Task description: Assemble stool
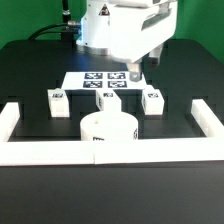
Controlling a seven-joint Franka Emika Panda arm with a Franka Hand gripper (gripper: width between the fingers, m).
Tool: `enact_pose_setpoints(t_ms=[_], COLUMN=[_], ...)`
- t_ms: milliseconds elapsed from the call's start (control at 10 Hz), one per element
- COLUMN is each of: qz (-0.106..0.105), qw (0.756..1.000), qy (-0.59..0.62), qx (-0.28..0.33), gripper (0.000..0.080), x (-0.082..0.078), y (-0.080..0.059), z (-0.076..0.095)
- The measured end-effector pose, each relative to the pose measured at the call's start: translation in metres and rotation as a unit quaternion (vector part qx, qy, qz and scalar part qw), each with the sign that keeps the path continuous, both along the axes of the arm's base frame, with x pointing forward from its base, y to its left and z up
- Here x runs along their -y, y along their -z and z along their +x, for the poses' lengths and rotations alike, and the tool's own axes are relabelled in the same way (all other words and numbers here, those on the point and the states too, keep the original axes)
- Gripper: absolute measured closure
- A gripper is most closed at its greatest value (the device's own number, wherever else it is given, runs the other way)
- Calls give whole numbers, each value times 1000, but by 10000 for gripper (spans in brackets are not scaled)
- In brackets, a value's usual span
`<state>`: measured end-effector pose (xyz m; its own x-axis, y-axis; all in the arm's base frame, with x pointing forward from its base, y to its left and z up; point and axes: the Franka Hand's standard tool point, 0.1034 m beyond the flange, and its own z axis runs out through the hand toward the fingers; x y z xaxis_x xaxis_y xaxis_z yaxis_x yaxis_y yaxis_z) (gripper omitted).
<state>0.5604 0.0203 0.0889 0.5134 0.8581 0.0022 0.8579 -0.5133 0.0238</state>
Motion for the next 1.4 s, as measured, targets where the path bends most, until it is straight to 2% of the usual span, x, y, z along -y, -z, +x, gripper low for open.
enact_pose_setpoints(t_ms=[500, 700, 800, 1200, 1300, 1400], qz=[0, -2, -2, -1, 0, 2], qw=[1000, 1000, 1000, 1000, 1000, 1000], qy=[1, -7, -2, 4, 14, 18], qx=[-2, -3, -4, -8, -11, -11], gripper=[150, 150, 150, 150, 150, 150], x=[1, 23, 28, 39, 39, 33], y=[3, 18, 23, 47, 53, 57], z=[-1, 2, 5, 12, 14, 14])
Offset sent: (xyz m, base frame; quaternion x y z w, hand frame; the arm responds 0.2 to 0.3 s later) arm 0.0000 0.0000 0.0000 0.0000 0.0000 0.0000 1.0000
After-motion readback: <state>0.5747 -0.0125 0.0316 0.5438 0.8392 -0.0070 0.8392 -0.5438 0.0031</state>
